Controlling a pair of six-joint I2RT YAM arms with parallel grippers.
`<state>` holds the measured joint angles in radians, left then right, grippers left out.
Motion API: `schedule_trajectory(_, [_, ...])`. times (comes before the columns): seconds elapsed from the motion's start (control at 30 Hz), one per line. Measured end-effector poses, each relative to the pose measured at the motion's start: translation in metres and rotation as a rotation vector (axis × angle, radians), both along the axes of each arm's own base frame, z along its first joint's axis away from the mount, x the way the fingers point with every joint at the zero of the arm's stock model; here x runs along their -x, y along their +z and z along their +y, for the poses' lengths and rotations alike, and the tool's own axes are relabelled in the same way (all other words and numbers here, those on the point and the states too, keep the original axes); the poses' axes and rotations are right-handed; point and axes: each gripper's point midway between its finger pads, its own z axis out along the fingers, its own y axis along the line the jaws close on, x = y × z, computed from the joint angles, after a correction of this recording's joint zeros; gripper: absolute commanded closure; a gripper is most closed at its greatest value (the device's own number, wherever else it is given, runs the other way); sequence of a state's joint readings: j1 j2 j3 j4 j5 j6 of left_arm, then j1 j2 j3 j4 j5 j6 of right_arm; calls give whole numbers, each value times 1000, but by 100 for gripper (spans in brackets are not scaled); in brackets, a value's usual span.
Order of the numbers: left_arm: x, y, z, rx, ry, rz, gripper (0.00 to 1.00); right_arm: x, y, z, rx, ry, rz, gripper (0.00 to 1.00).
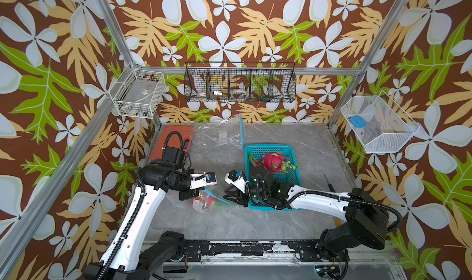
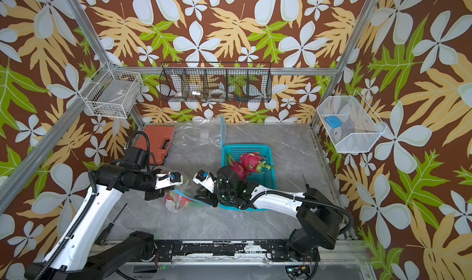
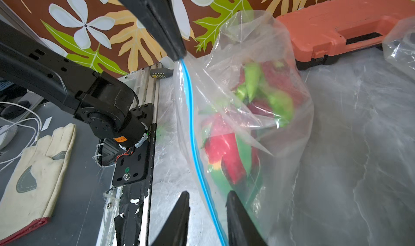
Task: Open the zip-top bag and take out the dragon fruit
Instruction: Open the zipper of the food storage bag at the center of the board.
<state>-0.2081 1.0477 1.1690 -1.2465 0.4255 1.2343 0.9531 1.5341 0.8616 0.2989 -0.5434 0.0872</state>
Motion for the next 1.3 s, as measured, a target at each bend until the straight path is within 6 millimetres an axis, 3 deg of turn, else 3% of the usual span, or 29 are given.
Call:
schedule_trajectory(0.2, [6, -16, -15, -4, -52, 44, 100, 16, -18, -1, 38, 24, 2, 62])
schedule_trajectory(0.4, [-1, -21, -30, 3, -73, 64, 100, 14, -42, -11, 91, -17, 11, 67])
schedule_trajectory(0.73, [-7, -19, -35, 13, -60, 68, 100, 3, -53, -4, 102, -40, 13, 89])
schedule_trajectory(0.8, [-7, -19, -35, 13, -59, 67, 100, 1, -51, -2, 93, -41, 9, 85])
schedule_trajectory(0.87, [-7, -18, -35, 14, -58, 65, 100, -1, -49, 0, 86, -49, 18, 65])
schedule_trajectory(0.93, [-8, -18, -35, 14, -58, 63, 100, -1, -50, 0, 85, -47, 17, 56])
schedule_trajectory(1.03, [-8, -18, -35, 14, -54, 59, 100, 5, -50, -6, 75, -39, 7, 54])
schedule_trajectory(1.07, [-9, -17, -35, 13, -51, 57, 91, 8, -48, -10, 70, -38, 0, 54])
schedule_trajectory(1.17, [-12, -9, -36, 24, -33, 44, 43, 14, -42, -19, 52, -32, -25, 58])
schedule_trajectory(1.23, [-14, -3, -37, 30, -27, 33, 34, 13, -39, -18, 45, -32, -33, 63])
schedule_trajectory(1.3, [-12, -2, -34, 17, -22, 39, 33, 10, -41, -13, 50, -30, -33, 75])
